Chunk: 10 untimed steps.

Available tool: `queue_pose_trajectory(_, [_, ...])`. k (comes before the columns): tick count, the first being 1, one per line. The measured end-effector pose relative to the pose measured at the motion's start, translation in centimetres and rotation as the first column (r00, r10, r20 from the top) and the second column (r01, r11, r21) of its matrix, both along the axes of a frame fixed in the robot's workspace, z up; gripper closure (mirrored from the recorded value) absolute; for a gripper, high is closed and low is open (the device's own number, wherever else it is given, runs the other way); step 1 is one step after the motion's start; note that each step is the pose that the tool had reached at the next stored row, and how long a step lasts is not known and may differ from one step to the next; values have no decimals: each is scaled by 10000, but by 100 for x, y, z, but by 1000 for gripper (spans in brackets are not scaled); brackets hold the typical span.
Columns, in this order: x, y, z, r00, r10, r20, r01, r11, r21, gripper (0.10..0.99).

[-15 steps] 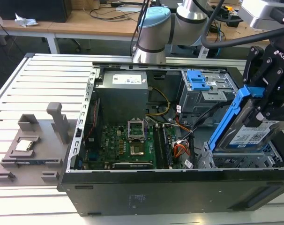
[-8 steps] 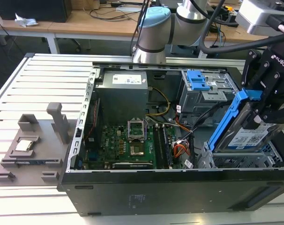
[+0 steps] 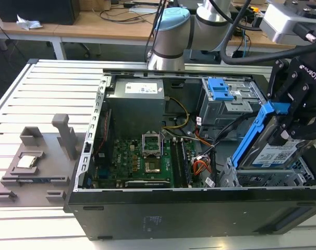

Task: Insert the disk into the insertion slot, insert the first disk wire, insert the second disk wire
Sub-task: 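Insert the disk into the insertion slot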

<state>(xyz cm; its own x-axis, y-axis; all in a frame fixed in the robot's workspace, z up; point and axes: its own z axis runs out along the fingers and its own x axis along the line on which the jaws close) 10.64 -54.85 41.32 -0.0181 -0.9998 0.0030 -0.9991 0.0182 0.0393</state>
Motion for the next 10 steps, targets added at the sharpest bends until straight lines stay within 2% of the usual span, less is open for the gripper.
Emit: queue_pose_trajectory(10, [0,0,-44,10000,0,0,0,10000,1,725])
